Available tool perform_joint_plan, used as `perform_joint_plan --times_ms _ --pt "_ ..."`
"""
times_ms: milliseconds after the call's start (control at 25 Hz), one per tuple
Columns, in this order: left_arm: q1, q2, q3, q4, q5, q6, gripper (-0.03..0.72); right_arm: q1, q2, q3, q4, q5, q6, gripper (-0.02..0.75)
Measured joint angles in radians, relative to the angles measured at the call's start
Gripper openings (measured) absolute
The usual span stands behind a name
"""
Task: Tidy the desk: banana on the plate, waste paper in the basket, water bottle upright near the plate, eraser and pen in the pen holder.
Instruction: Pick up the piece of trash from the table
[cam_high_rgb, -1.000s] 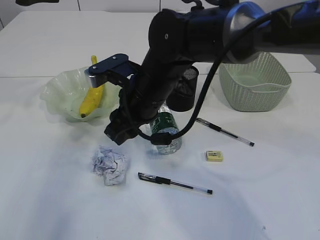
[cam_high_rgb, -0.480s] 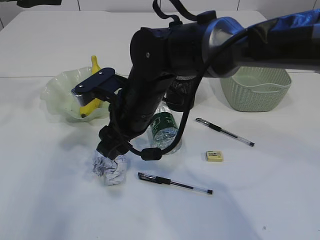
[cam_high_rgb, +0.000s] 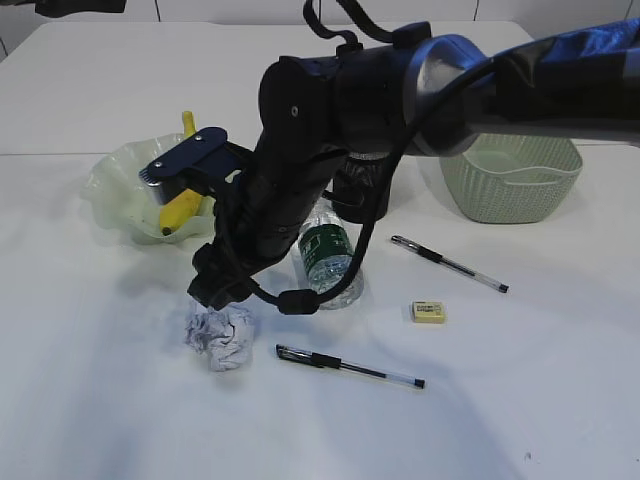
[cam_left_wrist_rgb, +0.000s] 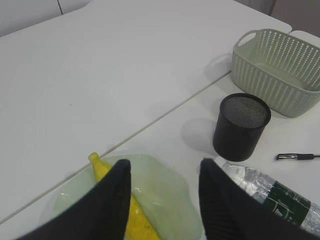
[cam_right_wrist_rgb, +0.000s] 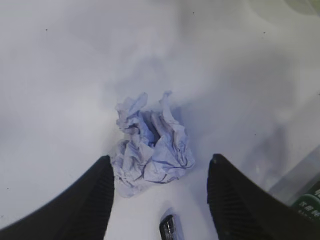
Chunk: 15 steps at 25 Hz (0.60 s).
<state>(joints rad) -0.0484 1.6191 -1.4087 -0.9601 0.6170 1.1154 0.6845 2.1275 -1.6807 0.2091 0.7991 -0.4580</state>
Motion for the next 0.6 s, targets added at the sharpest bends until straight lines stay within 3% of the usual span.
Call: perform_joint_plan --times_ms 600 --pt "0.000 0.000 0.000 0.004 0.032 -0.023 0.317 0.000 0.001 0.000 -0.005 -0.033 0.004 0.443"
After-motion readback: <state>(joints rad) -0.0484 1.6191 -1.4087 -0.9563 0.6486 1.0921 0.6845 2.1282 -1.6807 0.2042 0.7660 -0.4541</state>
